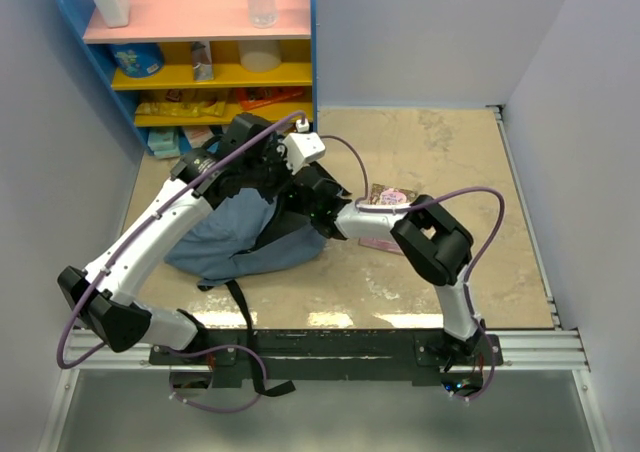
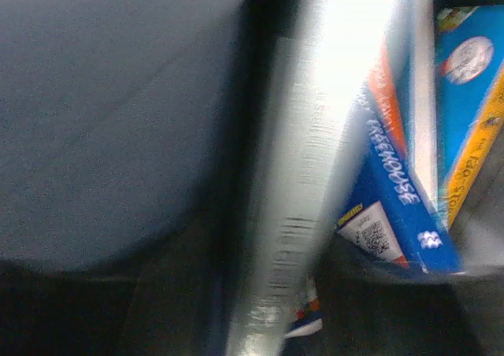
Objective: Pack the student bag
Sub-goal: Place the book in the student bag.
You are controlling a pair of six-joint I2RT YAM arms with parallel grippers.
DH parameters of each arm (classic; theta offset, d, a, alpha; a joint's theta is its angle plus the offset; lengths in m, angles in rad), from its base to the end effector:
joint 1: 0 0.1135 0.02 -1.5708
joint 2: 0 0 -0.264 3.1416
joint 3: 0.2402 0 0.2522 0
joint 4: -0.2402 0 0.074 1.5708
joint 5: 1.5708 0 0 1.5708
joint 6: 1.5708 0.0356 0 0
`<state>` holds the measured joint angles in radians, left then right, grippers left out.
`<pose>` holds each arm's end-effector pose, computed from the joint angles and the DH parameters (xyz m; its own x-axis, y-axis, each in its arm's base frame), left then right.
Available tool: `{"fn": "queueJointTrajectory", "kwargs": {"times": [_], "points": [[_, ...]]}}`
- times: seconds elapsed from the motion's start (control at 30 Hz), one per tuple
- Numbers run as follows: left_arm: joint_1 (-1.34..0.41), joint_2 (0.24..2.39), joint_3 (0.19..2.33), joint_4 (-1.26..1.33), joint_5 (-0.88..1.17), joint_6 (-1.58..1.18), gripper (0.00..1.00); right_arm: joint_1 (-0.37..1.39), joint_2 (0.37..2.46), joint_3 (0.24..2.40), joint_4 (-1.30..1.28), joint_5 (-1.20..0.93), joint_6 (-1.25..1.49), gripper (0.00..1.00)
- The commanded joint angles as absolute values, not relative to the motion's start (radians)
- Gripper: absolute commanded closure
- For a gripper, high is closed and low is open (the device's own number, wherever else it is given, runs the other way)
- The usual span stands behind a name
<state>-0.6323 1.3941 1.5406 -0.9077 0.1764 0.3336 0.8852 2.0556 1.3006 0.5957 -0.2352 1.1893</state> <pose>0.2271 -0.1741 0.3933 -0.3017 0.6206 -0.7237 0.8288 0.5459 0.1227 0.2910 0.3689 0.2057 -0.8712 0.3604 -0.3333 -0.2413 0.2769 0.9301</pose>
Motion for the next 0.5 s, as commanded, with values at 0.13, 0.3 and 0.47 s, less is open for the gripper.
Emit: {"fn": "queueJointTrajectory", "kwargs": {"times": [0.13, 0.3, 0.47], "points": [[-0.666, 1.387, 1.526, -0.764, 0.230, 0.308, 0.60, 0.873, 1.837, 1.174, 0.447, -0.118, 1.026, 0.01], [-0.649, 1.413, 1.540, -0.749, 0.216, 0.284, 0.58, 0.793, 1.623, 1.016, 0.300, -0.127, 0.947, 0.01], [-0.647, 1.434, 1.545, -0.764, 0.202, 0.284, 0.52, 0.753, 1.373, 0.922, 0.027, -0.062, 0.844, 0.01]]}}
